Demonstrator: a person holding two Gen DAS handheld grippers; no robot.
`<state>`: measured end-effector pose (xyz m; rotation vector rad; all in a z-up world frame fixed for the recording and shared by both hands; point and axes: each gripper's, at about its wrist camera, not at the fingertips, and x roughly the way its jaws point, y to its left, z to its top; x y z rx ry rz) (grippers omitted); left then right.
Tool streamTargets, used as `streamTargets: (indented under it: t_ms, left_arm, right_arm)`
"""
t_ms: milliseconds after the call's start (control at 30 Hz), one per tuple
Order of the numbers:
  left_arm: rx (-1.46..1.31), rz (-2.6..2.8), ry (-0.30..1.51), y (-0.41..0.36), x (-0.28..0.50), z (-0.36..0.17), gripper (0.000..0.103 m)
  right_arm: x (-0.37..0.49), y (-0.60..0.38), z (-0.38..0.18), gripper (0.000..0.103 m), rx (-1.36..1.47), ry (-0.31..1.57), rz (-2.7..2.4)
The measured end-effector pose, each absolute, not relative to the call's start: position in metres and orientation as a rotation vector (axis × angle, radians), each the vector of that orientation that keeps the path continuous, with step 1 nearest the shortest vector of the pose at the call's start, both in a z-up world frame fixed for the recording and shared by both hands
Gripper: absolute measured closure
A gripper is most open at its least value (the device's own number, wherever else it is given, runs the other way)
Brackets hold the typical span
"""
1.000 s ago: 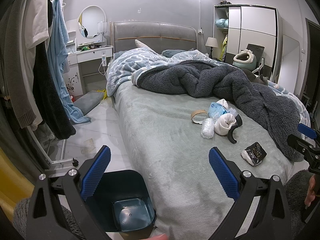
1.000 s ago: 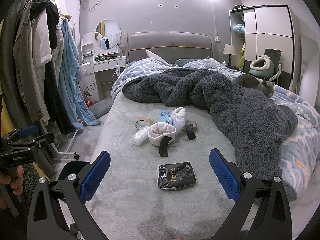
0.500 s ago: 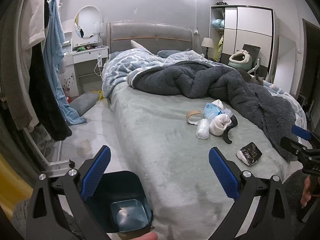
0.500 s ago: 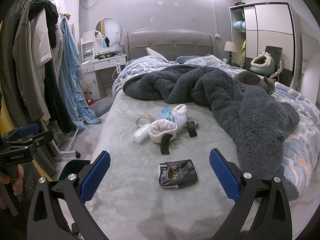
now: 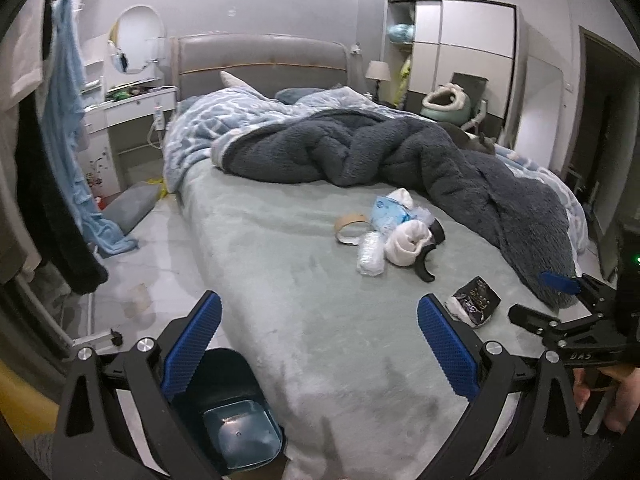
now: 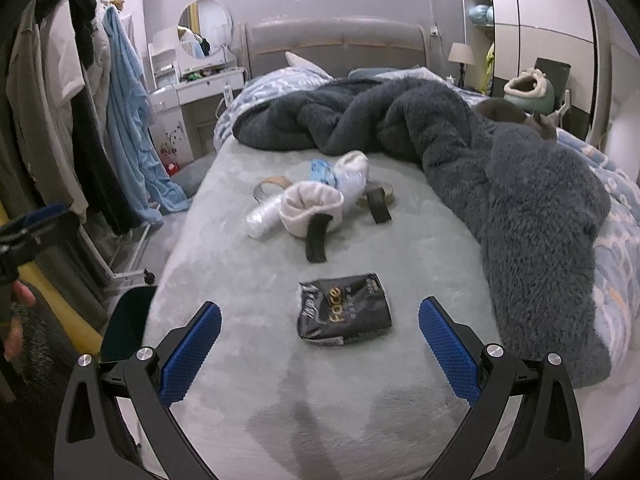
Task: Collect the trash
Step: 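Close the right tool on the Face packet while the left tool nears the bubble wrap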
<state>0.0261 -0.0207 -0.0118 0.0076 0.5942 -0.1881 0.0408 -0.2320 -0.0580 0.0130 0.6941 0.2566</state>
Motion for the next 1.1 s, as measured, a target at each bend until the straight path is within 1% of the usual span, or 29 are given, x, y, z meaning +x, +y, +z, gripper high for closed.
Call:
streamTargets:
  t_ms: [367,467,500,567,633,733,867,967,1000,1100]
  left_arm:
    - [0.06,-0.312,0.649,-0.044,0.066,-0.021,0.006]
    - [0.085,-0.338,0.65,-0.05,0.076,-0.024,0.01]
    - [0.095,-0.356,0.652,-0.053,0.081,-0.026,0.014]
    - [0.107,-0.378,0.654,-0.057,0.089,-0.031,0.016]
    - [0.111,-0.404,0.658,-0.06,0.096,-0.035,0.016]
    - [0.103,-0.443,0.664,-0.063,0.106,-0.04,0.017]
    - [0.097,-0.465,0.68,-0.065,0.122,-0.048,0.019]
    - [0.094,-0.475,0.697,-0.067,0.134,-0.055,0.022]
    - [0.094,-0.482,0.708,-0.068,0.14,-0.058,0.024]
    - [0.102,-0.493,0.729,-0.073,0.15,-0.067,0.025]
  right_arm:
    - [0.068,-0.235,-0.082,0.003,0.025,0.748,0.285]
    - [0.077,-0.233,-0.088,0.003,0.013,0.762,0.285]
    - [0.08,-0.232,-0.091,0.003,0.009,0.769,0.283]
    - [0.087,-0.23,-0.098,0.003,-0.004,0.785,0.279]
    - [0.092,-0.229,-0.104,0.005,-0.008,0.799,0.284]
    - [0.096,-0.226,-0.11,0.012,-0.029,0.817,0.288]
    - [0.101,-0.224,-0.117,0.025,-0.057,0.839,0.292]
    - [0.103,-0.224,-0.117,0.03,-0.071,0.836,0.301]
    - [0.104,-0.224,-0.117,0.03,-0.071,0.837,0.306]
    - [0.107,-0.227,-0.115,0.031,-0.054,0.833,0.325]
